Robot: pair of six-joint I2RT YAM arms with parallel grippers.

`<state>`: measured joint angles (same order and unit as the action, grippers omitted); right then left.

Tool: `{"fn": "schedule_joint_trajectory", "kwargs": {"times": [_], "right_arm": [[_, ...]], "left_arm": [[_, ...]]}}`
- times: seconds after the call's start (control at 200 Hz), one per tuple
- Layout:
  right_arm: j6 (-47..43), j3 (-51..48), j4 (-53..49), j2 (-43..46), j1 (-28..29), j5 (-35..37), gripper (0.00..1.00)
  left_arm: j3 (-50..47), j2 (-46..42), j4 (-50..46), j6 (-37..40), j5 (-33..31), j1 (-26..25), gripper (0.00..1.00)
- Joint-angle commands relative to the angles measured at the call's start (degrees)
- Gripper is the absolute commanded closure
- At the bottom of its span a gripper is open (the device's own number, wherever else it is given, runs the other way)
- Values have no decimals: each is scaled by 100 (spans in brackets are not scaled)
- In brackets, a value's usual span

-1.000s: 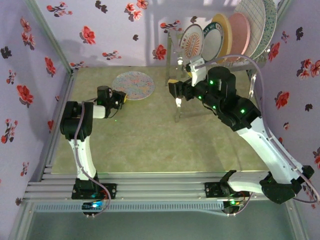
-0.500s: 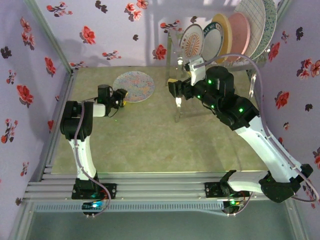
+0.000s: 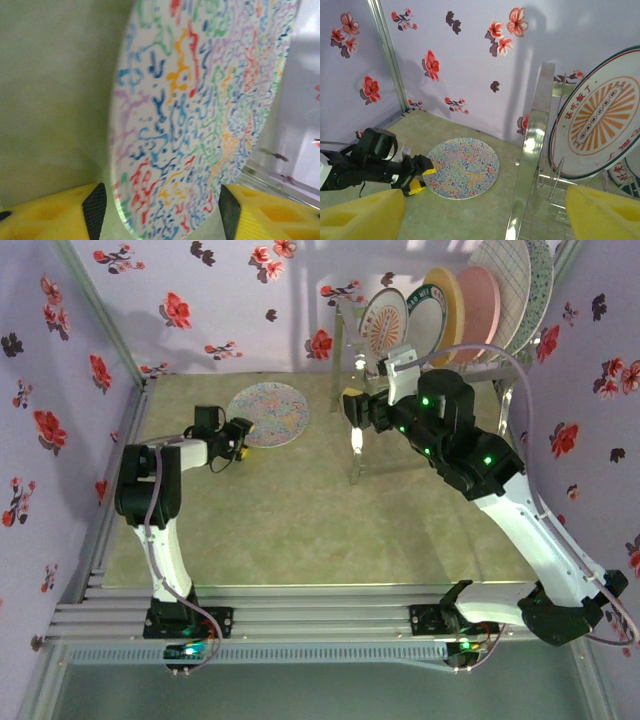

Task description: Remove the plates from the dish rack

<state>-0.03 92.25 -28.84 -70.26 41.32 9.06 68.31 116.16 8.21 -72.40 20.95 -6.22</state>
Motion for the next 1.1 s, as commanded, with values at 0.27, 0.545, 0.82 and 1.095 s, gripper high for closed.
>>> {"fn": "schedule_joint_trajectory", "kwargs": {"times": [0.27, 0.545, 0.82, 1.095], "right_arm": [[-154, 689, -179, 245, -29, 162, 16], [-1150, 1400, -109, 443, -259, 2764, 19], [-330, 2268, -962, 172, -2469, 2839, 20], [759, 2809, -827, -477, -4368, 816, 20]], "left_arm": [[55, -1111, -1940, 338, -635, -45, 31], [479, -2498, -2939, 693, -1557, -713, 30], [923, -3629, -3300, 1423, -2294, -1850, 30], [1460, -4025, -3228, 2338, -2127, -2703, 29]]}}
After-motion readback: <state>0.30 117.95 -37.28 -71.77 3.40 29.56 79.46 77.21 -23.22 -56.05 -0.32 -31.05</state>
